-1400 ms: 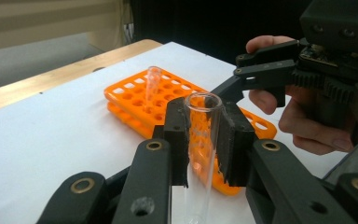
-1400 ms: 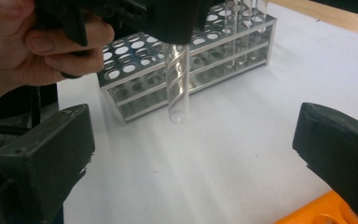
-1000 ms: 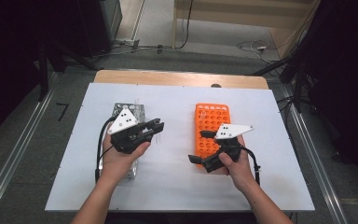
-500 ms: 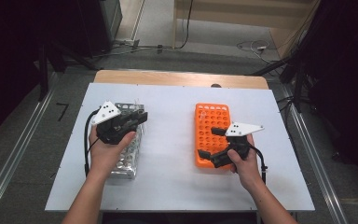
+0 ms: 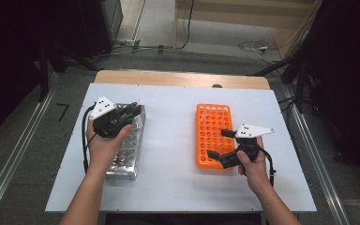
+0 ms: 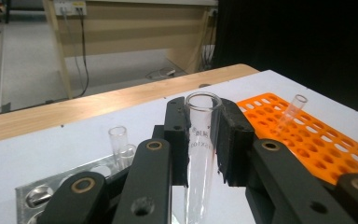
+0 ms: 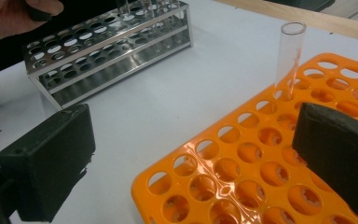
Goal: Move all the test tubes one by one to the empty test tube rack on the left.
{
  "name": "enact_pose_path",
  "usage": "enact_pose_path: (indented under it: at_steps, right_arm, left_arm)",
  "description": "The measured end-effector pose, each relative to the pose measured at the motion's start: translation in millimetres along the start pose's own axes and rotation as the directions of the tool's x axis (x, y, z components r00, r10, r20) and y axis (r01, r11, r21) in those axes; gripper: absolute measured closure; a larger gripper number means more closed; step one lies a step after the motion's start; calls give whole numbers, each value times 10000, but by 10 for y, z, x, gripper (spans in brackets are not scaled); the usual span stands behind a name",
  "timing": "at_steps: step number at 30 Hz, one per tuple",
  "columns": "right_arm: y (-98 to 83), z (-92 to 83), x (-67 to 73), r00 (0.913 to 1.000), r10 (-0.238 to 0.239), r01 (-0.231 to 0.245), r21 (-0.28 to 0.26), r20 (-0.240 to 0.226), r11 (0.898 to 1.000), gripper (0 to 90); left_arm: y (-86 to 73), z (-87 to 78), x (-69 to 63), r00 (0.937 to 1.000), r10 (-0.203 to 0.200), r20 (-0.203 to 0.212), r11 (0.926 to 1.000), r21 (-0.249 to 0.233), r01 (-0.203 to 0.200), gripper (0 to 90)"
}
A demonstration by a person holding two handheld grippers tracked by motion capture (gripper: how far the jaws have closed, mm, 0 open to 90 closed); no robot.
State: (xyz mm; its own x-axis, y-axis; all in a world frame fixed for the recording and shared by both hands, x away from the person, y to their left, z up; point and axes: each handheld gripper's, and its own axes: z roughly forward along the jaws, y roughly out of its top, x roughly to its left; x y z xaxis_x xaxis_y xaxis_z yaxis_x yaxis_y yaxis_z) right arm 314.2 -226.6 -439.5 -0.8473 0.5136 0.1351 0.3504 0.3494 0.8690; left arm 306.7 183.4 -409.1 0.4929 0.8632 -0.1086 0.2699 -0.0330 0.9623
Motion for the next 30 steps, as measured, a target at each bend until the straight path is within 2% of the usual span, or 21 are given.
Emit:
enact_pose_path:
  at_steps: [4, 16, 22, 30]
  right_arm:
    - [-22, -37, -14, 9999, 76, -76, -9, 98, 10000, 0]
    - [-53, -88, -42, 9995, 200, -200, -26, 230, 9998, 0]
    - [-52, -79, -49, 9995, 199, -198, -50, 226, 9998, 0]
    - [-46, -70, -46, 9996, 173, -172, -54, 233, 9998, 0]
  left_arm:
    - [-17, 22, 29, 9997, 74, -240, 10000, 5, -74, 763]
    - [-118, 88, 93, 9970, -102, -761, 9998, 138, 113, 762]
    - [-160, 114, 78, 9964, 7, -848, 9991, 420, 29, 762]
    - [-203, 128, 88, 9947, -168, -1018, 9953, 928, 263, 761]
